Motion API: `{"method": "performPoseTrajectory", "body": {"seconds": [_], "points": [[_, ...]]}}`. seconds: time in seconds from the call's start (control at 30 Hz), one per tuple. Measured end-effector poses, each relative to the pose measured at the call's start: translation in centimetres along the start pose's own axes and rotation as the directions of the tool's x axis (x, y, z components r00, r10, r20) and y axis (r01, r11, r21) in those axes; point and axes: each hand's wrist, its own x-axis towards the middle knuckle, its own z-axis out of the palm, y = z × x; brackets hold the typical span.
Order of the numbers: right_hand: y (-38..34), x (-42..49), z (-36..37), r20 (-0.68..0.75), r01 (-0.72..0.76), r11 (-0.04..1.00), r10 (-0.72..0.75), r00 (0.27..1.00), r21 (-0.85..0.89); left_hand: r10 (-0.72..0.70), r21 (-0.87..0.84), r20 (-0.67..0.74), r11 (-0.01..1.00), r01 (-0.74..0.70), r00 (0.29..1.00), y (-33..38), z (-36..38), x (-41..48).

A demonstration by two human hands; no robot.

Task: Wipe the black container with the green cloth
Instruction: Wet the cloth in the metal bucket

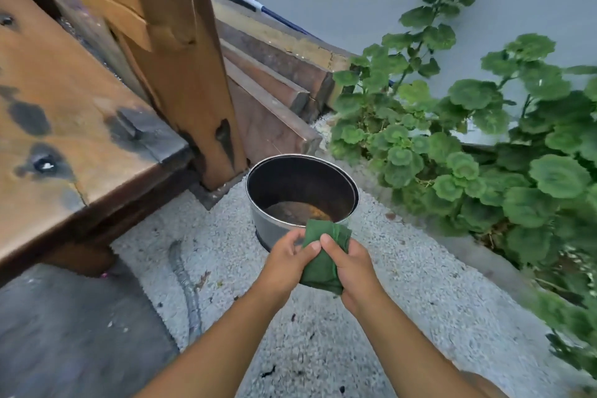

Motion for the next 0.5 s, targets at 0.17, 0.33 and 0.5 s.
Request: {"method": "performPoseTrajectory", "body": {"seconds": [0.17,0.33,0.5], "points": [[3.6,3.3,-2.3,0.006,0.007,1.000,-0.007,1.000,0.008,0.024,0.026,-0.020,0.999,-0.023,1.000,-4.4,0.4,2.5],[4.1,3.6,-2.9,0.054,0.017,0.999,-0.019,0.998,0.045,0.105,0.052,0.044,0.993,-0.107,0.994,-3.8,0.0,2.6],[4.9,4.7,-2.8,0.054,-0.004,0.996,-0.001,0.999,0.095,0.125,0.094,-0.038,0.988,-0.121,0.991,-4.8,0.7,2.8]]}}
